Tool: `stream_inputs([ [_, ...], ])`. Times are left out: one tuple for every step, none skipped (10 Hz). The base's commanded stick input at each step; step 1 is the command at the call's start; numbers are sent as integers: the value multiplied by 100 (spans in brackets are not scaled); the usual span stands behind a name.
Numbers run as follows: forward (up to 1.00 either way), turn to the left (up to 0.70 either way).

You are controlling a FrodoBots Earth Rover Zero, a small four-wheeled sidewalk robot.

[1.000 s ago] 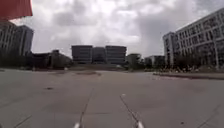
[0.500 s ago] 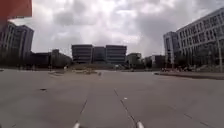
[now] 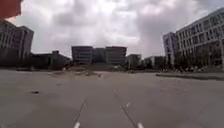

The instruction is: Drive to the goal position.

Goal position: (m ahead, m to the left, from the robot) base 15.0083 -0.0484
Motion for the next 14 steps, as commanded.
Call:
stream_inputs([
  [60,-1],
  [60,-6],
  [60,-11],
  [60,-14],
  [60,-13],
  [60,-10],
  [60,-5],
  [60,-1],
  [60,0],
  [60,0],
  [60,0],
  [60,-1],
  [60,-9],
  [60,-15],
])
